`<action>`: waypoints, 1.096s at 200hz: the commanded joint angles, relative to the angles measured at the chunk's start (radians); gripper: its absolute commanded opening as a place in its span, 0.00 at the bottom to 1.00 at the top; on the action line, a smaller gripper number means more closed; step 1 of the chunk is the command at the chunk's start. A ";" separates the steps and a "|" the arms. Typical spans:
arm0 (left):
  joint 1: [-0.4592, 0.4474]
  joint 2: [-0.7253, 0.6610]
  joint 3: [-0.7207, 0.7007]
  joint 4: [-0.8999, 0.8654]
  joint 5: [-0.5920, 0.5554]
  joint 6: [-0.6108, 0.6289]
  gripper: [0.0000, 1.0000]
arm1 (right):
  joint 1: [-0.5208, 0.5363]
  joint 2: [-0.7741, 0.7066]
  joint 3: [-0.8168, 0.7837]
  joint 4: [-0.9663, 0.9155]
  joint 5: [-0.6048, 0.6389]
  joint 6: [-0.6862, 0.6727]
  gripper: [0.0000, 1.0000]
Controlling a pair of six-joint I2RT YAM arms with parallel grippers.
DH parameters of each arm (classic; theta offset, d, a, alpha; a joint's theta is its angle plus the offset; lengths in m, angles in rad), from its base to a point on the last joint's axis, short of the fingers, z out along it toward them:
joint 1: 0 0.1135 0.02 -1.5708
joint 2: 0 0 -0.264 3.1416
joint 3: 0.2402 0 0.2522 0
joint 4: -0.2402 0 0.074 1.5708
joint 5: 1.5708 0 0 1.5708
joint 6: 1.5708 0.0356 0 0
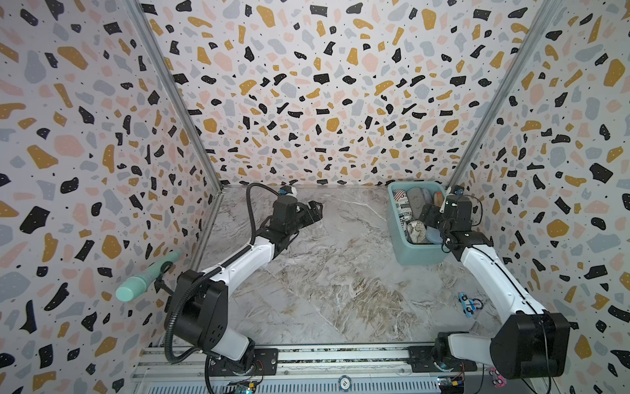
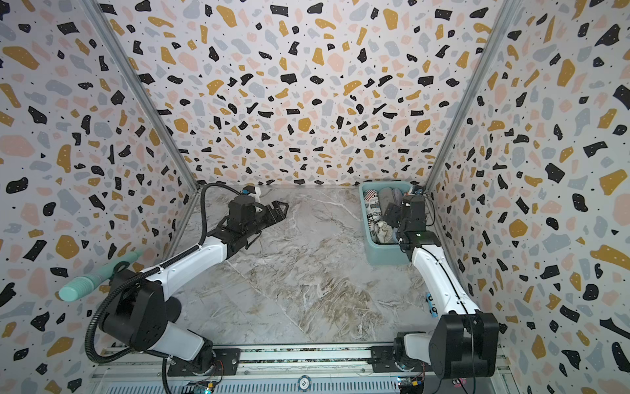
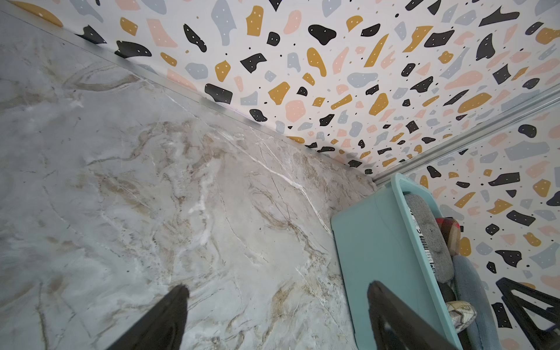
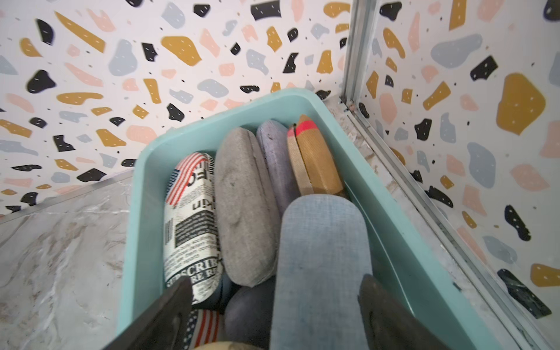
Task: Put the glasses cases into the storage boxes
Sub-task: Place the glasses case in the storage box, then move the storage box to the center of the board.
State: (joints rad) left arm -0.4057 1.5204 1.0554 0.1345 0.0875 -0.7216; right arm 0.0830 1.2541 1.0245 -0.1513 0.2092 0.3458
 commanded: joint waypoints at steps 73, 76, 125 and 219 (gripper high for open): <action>0.002 -0.012 0.017 -0.001 -0.011 0.029 0.92 | 0.224 0.178 0.220 -0.177 -0.066 -0.088 0.40; 0.002 -0.011 0.017 -0.002 -0.010 0.031 0.92 | 0.226 0.183 0.220 -0.175 -0.067 -0.087 0.40; 0.002 -0.006 0.025 -0.006 -0.002 0.036 0.91 | 0.219 0.231 0.218 -0.178 -0.059 -0.073 0.50; 0.001 -0.023 0.026 -0.009 -0.008 0.038 0.91 | 0.268 0.249 0.166 -0.201 -0.075 -0.060 0.10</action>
State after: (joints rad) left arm -0.4057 1.5204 1.0561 0.1272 0.0780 -0.6983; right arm 0.3237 1.5211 1.1831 -0.3145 0.1276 0.2703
